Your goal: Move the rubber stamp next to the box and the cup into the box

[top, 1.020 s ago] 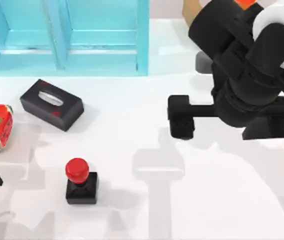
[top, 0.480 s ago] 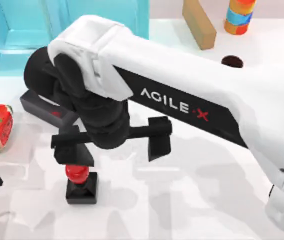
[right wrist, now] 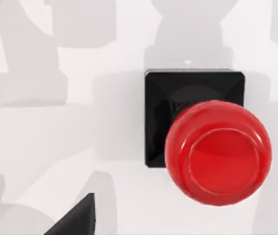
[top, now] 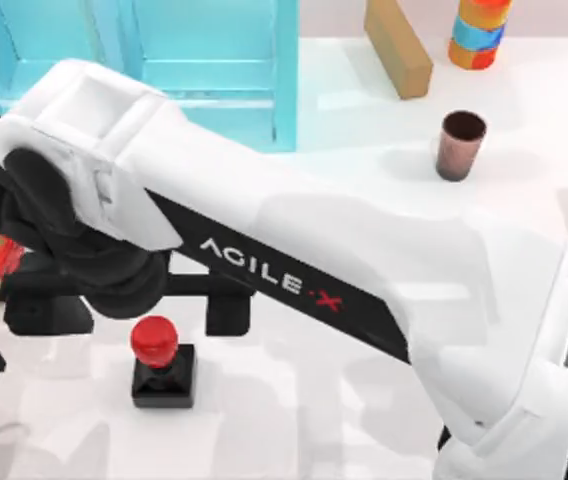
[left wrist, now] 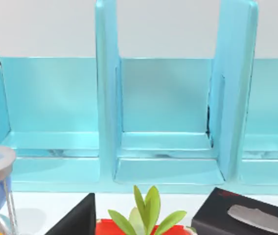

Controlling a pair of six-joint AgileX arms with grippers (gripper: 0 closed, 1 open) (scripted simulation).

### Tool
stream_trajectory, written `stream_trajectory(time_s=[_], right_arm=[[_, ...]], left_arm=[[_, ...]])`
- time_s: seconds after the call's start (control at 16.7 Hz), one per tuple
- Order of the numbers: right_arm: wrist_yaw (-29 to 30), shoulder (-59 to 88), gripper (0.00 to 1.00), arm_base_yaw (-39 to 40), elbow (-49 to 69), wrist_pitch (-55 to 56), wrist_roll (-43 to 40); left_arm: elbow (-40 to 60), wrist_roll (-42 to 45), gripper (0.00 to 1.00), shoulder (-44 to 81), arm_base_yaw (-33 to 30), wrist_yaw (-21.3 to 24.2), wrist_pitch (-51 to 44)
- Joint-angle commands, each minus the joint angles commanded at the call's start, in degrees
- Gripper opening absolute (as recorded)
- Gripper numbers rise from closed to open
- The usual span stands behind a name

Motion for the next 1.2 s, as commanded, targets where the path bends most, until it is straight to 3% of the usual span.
stream_trajectory(time_s=[0.48, 0.96, 1.2], right_arm=[[-0.01, -0.18, 1.00, -0.21, -0.67, 0.92, -0.06], [-0.12, -2.90, 1.00, -1.24, -20.41, 17.66, -1.23], [-0.14, -3.40, 1.00, -1.45, -24.41, 21.53, -1.45]], left_arm=[[0.00, 0.00, 1.00, 0.00, 0.00, 0.00, 0.00], [0.00, 0.00, 1.00, 0.00, 0.00, 0.00, 0.00], [0.00, 0.00, 1.00, 0.00, 0.00, 0.00, 0.00]])
